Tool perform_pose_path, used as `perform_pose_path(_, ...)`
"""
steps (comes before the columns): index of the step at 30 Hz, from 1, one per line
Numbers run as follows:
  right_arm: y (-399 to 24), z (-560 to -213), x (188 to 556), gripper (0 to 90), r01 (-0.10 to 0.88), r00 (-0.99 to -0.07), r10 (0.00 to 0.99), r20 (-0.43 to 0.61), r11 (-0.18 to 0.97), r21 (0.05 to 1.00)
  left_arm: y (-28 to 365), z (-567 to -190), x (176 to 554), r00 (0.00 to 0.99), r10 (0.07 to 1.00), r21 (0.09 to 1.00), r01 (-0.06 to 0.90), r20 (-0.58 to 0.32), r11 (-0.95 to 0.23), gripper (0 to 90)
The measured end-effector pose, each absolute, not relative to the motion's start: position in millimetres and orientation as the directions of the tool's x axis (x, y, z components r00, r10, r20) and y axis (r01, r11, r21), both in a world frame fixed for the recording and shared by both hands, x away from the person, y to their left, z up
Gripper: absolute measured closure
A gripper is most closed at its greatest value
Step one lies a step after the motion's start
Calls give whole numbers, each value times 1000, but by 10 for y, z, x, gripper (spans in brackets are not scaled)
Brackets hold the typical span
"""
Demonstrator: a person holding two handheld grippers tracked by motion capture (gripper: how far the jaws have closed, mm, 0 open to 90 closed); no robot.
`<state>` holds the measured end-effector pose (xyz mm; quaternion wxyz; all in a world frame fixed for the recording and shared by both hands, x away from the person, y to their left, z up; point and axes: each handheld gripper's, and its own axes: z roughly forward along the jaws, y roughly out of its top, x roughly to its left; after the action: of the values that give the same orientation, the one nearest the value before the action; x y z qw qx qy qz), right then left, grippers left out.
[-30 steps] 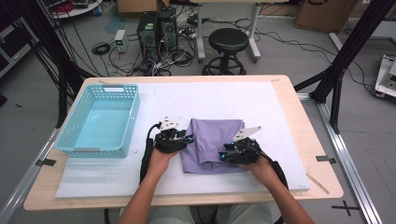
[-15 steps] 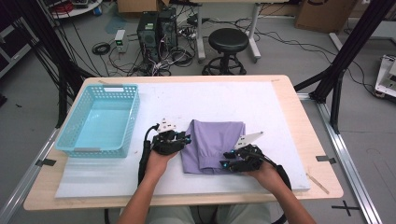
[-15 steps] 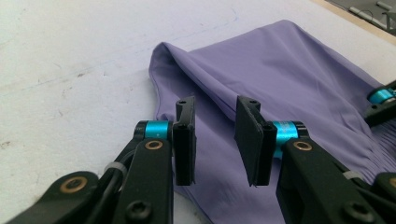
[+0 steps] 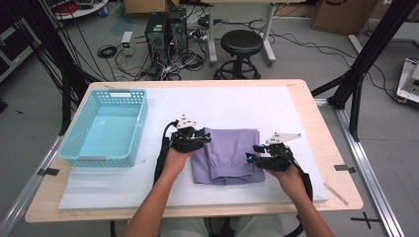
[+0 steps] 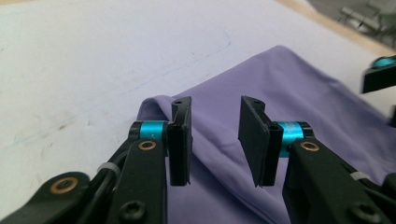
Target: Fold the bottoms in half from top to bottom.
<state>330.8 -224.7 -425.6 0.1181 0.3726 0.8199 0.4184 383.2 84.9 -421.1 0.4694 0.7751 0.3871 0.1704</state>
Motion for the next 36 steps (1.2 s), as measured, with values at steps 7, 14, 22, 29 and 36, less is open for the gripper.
perform_pose_path(7, -2276, -4259, 3166, 512, 497, -696, 709, 108, 369, 785, 644, -4380, 4163, 595, 802, 822, 480, -50, -305, 779)
perform_pose_path(14, -2349, -4205, 3257, 499, 506, -691, 715, 110, 369, 779, 726, -4438, 4173, 513, 857, 785, 546, -39, -291, 698)
perform_pose_path(22, -2470, -4177, 3365, 482, 518, -656, 749, 91, 359, 776, 968, -4208, 3936, 555, 817, 865, 475, -154, -160, 540)
perform_pose_path(29, -2566, -4107, 3429, 382, 513, -623, 778, 77, 333, 791, 1162, -4188, 3728, 592, 777, 891, 445, -213, -94, 422)
perform_pose_path(36, -2646, -4104, 3453, 417, 525, -605, 792, 80, 321, 788, 1298, -4228, 3678, 582, 782, 891, 447, -224, -77, 425)
